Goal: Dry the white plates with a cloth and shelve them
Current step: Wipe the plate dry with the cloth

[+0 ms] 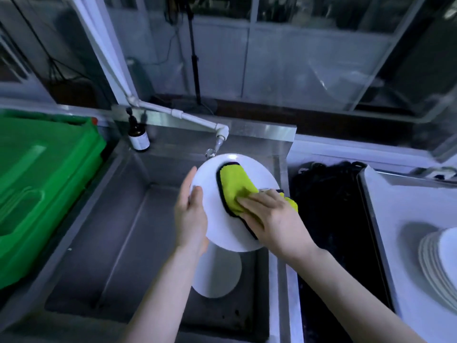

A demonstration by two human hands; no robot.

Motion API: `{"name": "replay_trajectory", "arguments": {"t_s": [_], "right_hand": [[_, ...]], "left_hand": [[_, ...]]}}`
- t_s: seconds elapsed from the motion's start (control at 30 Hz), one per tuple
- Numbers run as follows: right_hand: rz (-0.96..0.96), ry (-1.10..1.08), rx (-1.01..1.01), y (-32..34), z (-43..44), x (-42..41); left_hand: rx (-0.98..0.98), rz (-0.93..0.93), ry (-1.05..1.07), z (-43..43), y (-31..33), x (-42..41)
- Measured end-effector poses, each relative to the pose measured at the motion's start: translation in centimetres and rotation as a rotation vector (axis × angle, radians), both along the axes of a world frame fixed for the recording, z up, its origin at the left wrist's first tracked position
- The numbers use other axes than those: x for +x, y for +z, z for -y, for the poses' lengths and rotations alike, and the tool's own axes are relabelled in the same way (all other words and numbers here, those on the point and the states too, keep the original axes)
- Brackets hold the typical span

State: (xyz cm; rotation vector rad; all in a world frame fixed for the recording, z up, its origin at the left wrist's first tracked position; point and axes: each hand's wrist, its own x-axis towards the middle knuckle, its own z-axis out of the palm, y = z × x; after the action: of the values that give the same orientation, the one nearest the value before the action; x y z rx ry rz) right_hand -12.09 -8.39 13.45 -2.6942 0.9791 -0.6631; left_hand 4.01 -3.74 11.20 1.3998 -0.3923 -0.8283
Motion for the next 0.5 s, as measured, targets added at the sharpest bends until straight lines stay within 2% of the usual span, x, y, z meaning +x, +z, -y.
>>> {"name": "replay_trajectory", "arguments": {"t_s": [0.13, 0.2, 0.33, 0.43, 0.5], "right_hand": [[-0.033, 0.323, -0.061, 2.4, -1.4, -2.9], [-0.047, 0.411, -0.087, 3.5, -1.5, -3.0], [-0.011, 0.364, 0.064, 5.3, -0.7, -0.8], [0.05, 0.244, 0.262, 7.0, 0.4, 1.2], [0.122, 0.139, 0.317, 8.1, 1.8, 1.9]], "left_hand": [[-0.076, -0.029, 0.088, -0.1, 2.8, -1.6], [-0.103, -0.007, 0.097, 0.1, 4.0, -2.3], [-0.16, 0.049, 0.087, -0.1, 5.7, -3.7], [-0.205, 0.096, 0.08, -0.7, 6.5, -4.5], [-0.219, 0.096, 0.088, -1.3, 6.9, -4.6]]}}
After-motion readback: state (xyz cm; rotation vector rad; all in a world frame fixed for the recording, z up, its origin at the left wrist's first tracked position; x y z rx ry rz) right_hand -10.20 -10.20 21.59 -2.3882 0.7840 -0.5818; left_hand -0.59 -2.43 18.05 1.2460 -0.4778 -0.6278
